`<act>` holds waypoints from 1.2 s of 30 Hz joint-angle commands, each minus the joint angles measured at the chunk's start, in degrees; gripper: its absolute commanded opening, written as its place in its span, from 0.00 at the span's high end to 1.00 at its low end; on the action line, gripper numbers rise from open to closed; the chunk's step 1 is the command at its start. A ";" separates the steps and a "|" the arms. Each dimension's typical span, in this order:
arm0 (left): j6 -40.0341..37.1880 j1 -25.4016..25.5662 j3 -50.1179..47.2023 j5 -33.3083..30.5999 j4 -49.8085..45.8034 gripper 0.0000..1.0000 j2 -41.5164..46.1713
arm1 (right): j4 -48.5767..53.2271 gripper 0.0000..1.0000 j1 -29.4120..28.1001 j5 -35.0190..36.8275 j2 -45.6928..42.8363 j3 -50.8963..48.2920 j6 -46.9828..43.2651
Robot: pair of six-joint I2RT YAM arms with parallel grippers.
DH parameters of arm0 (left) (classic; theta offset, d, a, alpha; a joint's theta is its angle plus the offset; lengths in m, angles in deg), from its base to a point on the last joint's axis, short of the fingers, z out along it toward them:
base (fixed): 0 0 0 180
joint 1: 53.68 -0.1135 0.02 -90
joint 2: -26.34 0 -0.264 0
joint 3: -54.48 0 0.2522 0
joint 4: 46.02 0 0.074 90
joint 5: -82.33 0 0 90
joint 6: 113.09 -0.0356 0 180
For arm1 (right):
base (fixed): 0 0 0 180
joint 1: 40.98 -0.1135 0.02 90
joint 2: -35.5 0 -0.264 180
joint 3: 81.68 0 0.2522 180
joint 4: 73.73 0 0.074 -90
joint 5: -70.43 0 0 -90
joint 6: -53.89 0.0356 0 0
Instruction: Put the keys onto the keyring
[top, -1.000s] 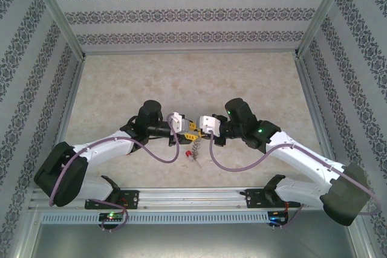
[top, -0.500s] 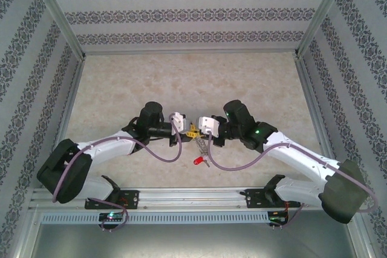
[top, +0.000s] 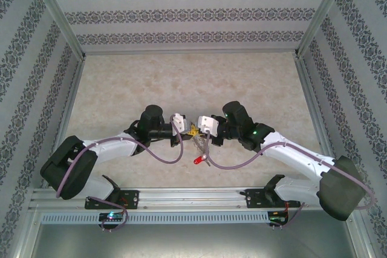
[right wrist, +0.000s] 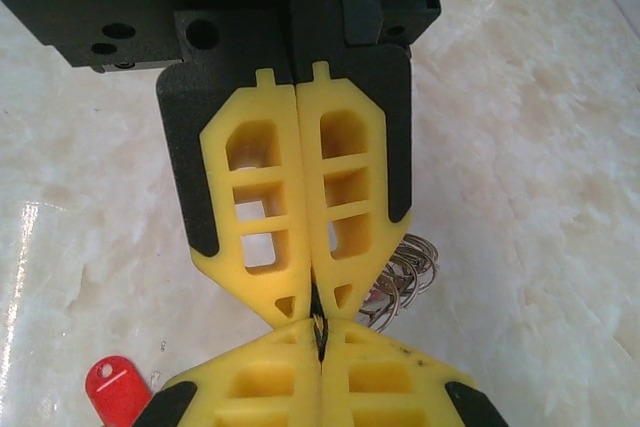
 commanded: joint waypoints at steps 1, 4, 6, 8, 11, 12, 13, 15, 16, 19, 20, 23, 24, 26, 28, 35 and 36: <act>-2.39 2.37 -1.14 0.44 7.01 1.00 -1.50 | -2.63 1.00 -2.11 -6.01 1.63 -0.16 -0.38; -3.00 2.43 -0.86 0.68 6.25 1.00 -2.34 | 0.16 0.98 -1.71 -5.38 2.04 0.58 -1.37; -3.58 2.42 -0.79 0.92 5.80 1.00 -3.03 | 1.78 0.88 -0.72 -5.69 1.56 0.71 -1.82; -3.33 2.42 -1.41 1.19 7.34 1.00 -3.54 | 3.14 0.83 0.35 -5.29 0.79 0.64 -1.83; -2.77 2.20 -1.73 1.11 8.42 1.00 -3.81 | 6.40 0.77 2.14 -3.61 0.04 2.01 -0.87; -2.81 2.08 -1.77 1.32 8.40 1.00 -3.84 | 8.91 0.76 3.17 -4.55 0.02 3.00 -1.38; -2.63 1.89 -1.77 1.62 8.44 1.00 -3.81 | 9.88 0.75 4.02 -5.07 -0.07 3.33 -1.35; -1.79 1.31 -1.93 2.26 9.61 1.00 -3.90 | 11.30 0.71 5.65 -6.82 -0.70 3.39 -2.51; -1.54 1.04 -1.98 2.50 9.82 1.00 -3.81 | 11.00 0.70 6.25 -7.69 -1.01 3.07 -2.77; -1.47 0.62 -1.74 2.90 9.11 1.00 -3.42 | 9.21 0.65 8.09 -11.76 -2.08 2.10 -2.27; -1.57 0.57 -1.62 3.09 8.72 1.00 -3.28 | 8.60 0.65 8.73 -12.99 -2.32 1.77 -2.01; -1.48 0.27 -1.66 3.66 8.42 1.00 -3.36 | 6.52 0.65 10.28 -15.54 -2.96 0.68 -1.74; -1.33 0.22 -1.86 3.74 8.63 1.00 -3.43 | 6.00 0.65 10.58 -15.70 -3.00 0.39 -1.70; -0.84 0.04 -2.07 3.70 9.33 1.00 -3.50 | 6.16 0.66 10.65 -15.62 -2.72 0.05 -2.26; -0.64 -0.05 -2.04 3.81 9.63 1.00 -3.54 | 6.17 0.66 10.58 -15.84 -2.32 -0.30 -2.40; 0.22 -0.11 -2.01 3.62 9.86 1.00 -3.89 | 2.89 0.63 8.98 -17.53 -3.67 -4.24 -2.03; 0.40 -0.13 -2.05 3.57 9.91 1.00 -3.98 | 1.25 0.63 8.48 -16.96 -4.50 -5.56 -1.88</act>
